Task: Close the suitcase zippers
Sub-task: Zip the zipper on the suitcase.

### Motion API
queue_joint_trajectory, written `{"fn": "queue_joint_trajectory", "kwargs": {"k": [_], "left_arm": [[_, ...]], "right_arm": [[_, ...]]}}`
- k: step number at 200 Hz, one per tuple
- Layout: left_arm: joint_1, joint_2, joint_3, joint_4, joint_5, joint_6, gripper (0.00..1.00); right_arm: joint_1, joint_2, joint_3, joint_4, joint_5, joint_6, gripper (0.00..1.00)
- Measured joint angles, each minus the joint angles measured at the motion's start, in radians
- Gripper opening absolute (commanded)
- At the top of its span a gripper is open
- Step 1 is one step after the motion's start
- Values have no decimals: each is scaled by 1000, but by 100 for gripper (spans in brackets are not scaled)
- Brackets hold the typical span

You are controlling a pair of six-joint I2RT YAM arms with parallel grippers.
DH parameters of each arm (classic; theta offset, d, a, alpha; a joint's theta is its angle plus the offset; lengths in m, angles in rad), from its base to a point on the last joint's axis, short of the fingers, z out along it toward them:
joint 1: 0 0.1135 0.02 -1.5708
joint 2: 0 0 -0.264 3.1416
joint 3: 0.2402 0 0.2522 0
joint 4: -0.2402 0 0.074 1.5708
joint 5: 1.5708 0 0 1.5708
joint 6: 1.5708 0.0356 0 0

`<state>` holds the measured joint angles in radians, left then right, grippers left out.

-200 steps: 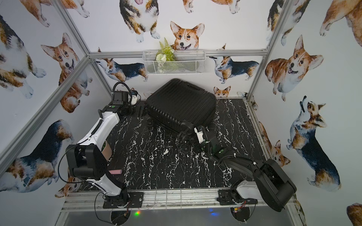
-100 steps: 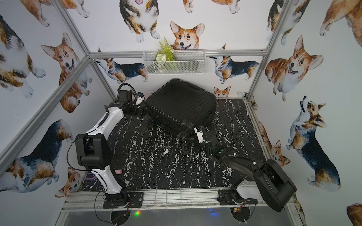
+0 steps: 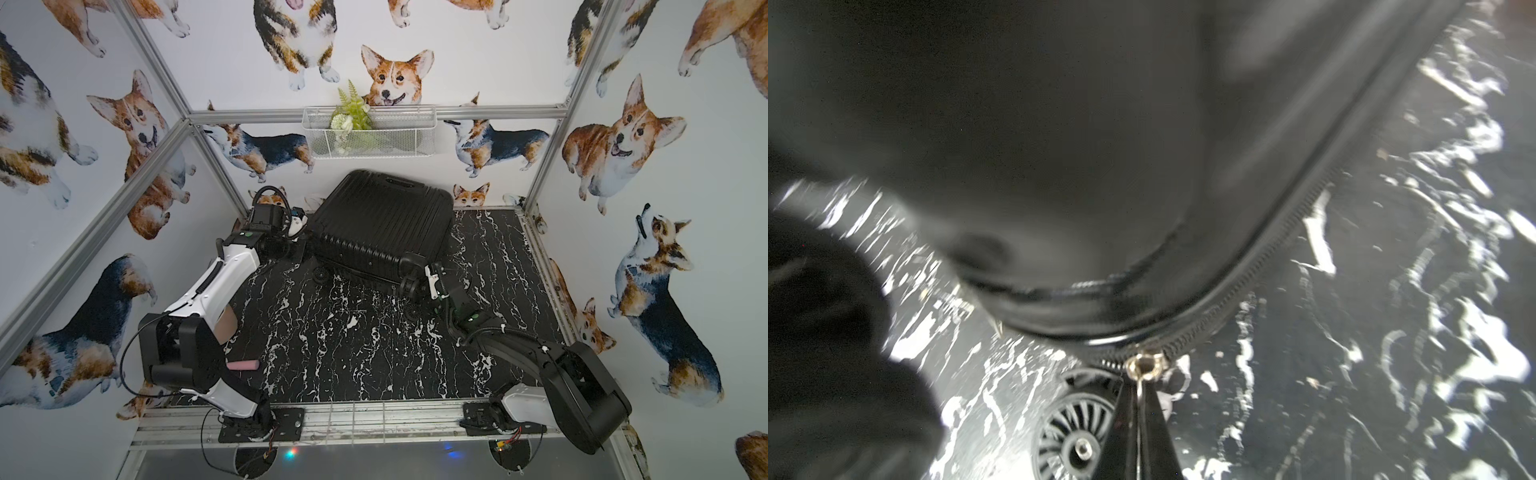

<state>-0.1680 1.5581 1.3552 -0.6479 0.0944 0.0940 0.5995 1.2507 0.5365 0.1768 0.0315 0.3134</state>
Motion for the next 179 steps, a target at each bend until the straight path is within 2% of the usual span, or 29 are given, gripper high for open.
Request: {"fn": "queue_joint_trajectory", "kwargs": {"k": [52, 77, 100, 179], "left_arm": [[-97, -188, -172, -6, -93, -232, 22], [-117, -299, -290, 31, -86, -367, 19], [-126, -347, -344, 75, -85, -460, 19], [-135, -359, -377, 130, -92, -573, 16]], "right_arm": [[-111, 11, 7, 0, -90, 104, 0], [-164, 27, -5, 46, -179, 169, 0], [-184, 47, -13, 90, -236, 215, 0], [-187, 57, -34, 134, -420, 261, 0]]}}
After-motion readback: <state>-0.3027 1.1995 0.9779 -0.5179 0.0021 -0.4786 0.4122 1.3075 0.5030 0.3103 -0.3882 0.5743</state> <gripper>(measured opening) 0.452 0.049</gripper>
